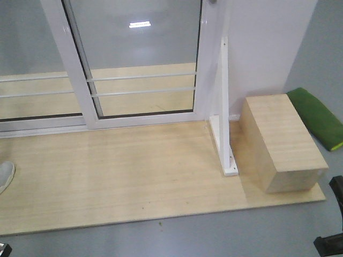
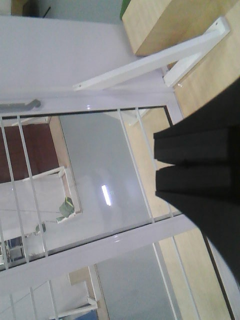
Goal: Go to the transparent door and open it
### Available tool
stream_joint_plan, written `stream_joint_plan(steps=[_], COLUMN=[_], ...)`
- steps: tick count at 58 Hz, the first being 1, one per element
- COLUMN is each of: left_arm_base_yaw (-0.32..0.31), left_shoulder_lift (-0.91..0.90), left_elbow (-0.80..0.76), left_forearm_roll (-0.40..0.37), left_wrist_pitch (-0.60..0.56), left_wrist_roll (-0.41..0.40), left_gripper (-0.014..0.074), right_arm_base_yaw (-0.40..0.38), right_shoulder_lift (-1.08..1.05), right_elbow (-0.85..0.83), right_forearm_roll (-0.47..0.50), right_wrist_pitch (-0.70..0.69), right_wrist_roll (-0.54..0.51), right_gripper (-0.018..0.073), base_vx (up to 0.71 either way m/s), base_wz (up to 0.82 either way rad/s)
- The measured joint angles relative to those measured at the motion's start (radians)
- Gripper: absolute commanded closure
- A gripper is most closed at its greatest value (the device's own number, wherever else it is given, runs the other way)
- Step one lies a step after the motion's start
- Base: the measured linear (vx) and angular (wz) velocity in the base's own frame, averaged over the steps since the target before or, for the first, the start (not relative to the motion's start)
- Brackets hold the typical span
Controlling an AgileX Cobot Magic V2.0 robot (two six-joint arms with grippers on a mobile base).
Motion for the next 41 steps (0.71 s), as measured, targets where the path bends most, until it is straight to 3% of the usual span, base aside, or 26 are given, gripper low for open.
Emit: stream_joint_plan(steps=[41], left_arm_base_yaw=[0.000], left_shoulder_lift=[0.000], left_elbow=[0.000], left_forearm_roll=[0.000], left_wrist_pitch=[0.000], left_wrist_roll=[0.000], left_gripper=[0.0602], right_arm_base_yaw=[0.000], right_shoulder_lift=[0.000], right_elbow=[0.000], right_forearm_roll=[0.000], right_wrist_pitch=[0.001], right_wrist_roll=[0.000], right_gripper=[0.0559], base_vx=[0.55], base_wz=[0.14])
